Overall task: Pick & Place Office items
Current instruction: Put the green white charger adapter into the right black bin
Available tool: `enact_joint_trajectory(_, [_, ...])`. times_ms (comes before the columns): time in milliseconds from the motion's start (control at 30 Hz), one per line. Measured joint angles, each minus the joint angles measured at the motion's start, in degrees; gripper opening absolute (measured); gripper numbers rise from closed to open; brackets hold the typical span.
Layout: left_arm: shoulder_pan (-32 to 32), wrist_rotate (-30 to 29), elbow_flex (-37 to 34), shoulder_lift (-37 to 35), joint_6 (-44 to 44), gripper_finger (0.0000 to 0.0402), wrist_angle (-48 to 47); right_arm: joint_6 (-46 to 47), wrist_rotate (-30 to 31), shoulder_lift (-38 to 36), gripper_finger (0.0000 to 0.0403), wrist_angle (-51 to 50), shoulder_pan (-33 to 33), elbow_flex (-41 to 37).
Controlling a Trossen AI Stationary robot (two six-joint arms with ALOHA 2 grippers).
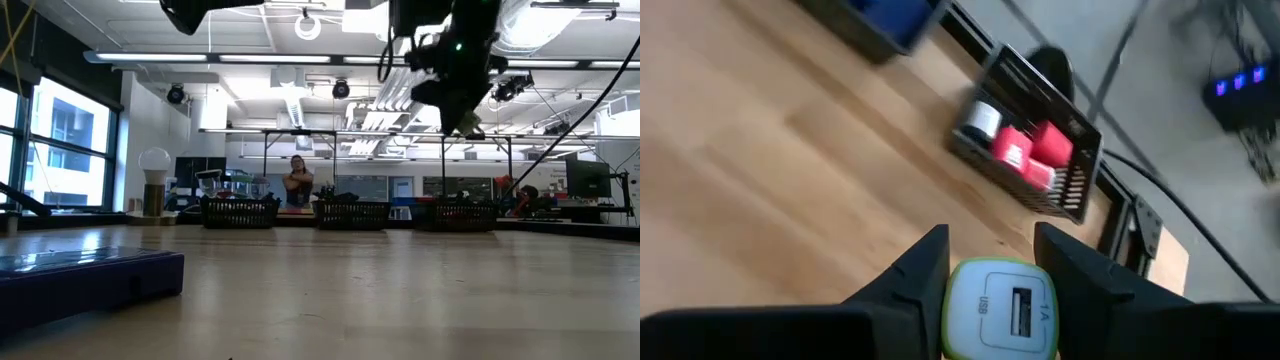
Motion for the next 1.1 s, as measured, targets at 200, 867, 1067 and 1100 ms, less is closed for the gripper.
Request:
enact_joint_trajectory(200, [0.02,0.37,-0.02,0.02,-0.13,0.0242,-1.93,-10.36,-3.92,0.19,0.0119,3.92,-10.73,0.0])
enact_joint_trajectory(867, [-0.11,0.68,-0.02,0.04,-3.96,0.0242,-5.35,-25.24,-17.1,3.79,0.0119,22.09,-31.55,-0.01])
enact_joint_trajectory(1067, [-0.16,0.68,-0.04,0.04,-3.95,0.0242,-5.4,-24.57,-17.48,8.94,0.0119,29.26,-34.15,-0.08])
enact_joint_trajectory(1100, [-0.24,0.66,-0.04,0.04,-3.93,0.0242,-5.42,-24.48,-17.52,9.5,0.0119,30.26,-34.4,0.0])
